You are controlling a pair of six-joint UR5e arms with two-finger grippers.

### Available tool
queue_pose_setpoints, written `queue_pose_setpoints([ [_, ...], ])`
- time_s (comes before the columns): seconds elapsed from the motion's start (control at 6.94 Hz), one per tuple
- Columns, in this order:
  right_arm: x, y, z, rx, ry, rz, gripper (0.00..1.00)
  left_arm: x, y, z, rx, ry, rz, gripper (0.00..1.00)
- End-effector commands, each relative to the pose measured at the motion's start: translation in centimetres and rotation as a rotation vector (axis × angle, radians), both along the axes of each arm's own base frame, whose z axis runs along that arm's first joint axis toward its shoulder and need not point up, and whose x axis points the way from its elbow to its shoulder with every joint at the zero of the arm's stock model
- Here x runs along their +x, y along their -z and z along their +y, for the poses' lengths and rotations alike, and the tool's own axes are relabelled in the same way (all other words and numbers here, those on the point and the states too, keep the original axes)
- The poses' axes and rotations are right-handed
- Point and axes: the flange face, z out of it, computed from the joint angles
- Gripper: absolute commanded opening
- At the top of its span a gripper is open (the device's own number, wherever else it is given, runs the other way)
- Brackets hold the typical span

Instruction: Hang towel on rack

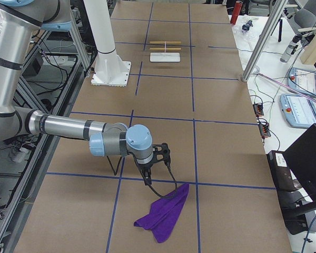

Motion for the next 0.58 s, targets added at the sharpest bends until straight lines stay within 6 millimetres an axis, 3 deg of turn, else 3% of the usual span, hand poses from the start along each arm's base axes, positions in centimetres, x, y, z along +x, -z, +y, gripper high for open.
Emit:
queue_pose_setpoints([
  [0.0,0.3,-2.8,0.0,-0.034,0.004,0.039,1.0,0.1,-0.6,-0.4,-0.011,0.0,0.004,1.0],
  [0.14,0.5,-4.8,-1.5,-0.022,0.043,0.068,0.99,0.1,-0.7,-0.5,-0.012,0.0,0.004,1.0],
  [0.29,0.5,-8.9,-2.0,-0.039,0.104,0.069,0.98,0.1,-0.7,-0.4,-0.011,-0.001,0.004,1.0],
  [0.43,0.7,-10.8,-2.3,-0.054,0.122,0.068,0.97,0.1,-0.7,-0.4,-0.01,-0.001,0.004,1.0],
])
